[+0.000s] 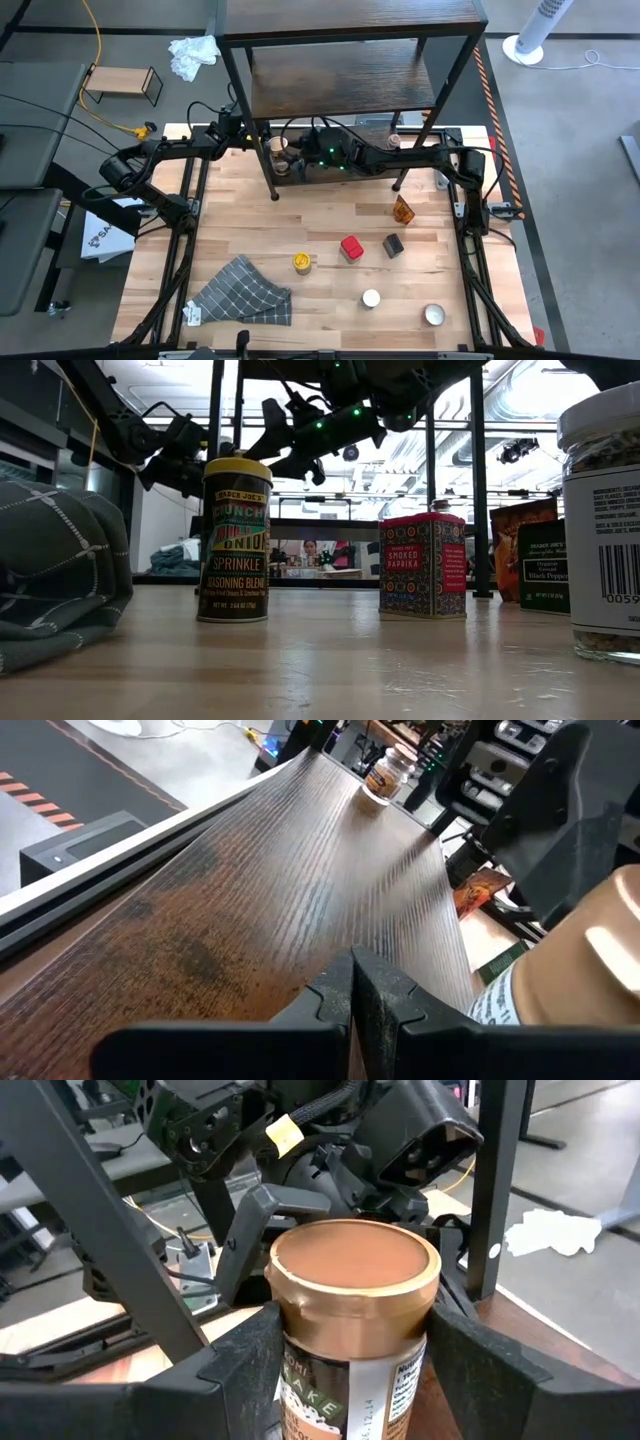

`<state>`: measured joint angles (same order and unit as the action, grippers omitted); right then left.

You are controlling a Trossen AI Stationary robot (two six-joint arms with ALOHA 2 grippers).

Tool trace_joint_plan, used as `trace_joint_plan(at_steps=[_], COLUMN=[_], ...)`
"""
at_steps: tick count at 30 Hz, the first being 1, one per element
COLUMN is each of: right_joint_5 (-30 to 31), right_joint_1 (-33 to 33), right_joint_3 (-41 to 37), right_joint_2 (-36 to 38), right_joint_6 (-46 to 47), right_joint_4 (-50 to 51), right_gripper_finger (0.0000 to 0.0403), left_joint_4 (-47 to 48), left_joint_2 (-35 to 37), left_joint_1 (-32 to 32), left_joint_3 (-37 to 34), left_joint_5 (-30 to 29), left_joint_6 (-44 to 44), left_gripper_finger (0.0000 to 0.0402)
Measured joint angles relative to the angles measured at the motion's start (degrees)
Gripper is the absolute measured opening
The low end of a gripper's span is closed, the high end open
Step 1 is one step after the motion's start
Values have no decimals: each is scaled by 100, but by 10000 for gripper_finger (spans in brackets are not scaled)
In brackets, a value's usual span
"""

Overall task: Shelf spices
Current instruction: Remove the gold seasoning bottle from the shelf

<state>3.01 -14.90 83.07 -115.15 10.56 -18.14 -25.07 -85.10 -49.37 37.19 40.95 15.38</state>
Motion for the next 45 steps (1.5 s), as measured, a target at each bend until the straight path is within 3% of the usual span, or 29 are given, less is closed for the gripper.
trace_joint_plan(at_steps=[6, 14, 16, 32, 37, 45], right_joint_5=[-61, -83, -58, 168, -20, -39], right_joint_1=[-2, -6, -9, -6, -6, -6], right_joint_3=[13, 13, 15, 15, 20, 20], right_joint_2=[1, -27, -24, -11, 7, 7], right_joint_6=[-417, -556, -536, 987, 287, 89], right_joint_4=[120, 543, 488, 258, 173, 82], right_gripper_finger=[252, 381, 393, 374, 374, 374], left_joint_4=[21, -22, -48, -381, -185, 492], left_joint_2=[7, 11, 11, 200, 369, 417], left_joint_1=[-2, 7, 5, -114, -322, -253], left_joint_3=[4, 15, 15, 9, 9, 9], left_joint_5=[-10, 28, 22, 91, 133, 481], left_joint_6=[-21, -26, -26, -7, -2, -115], left_gripper_finger=[0, 0, 0, 0, 0, 0])
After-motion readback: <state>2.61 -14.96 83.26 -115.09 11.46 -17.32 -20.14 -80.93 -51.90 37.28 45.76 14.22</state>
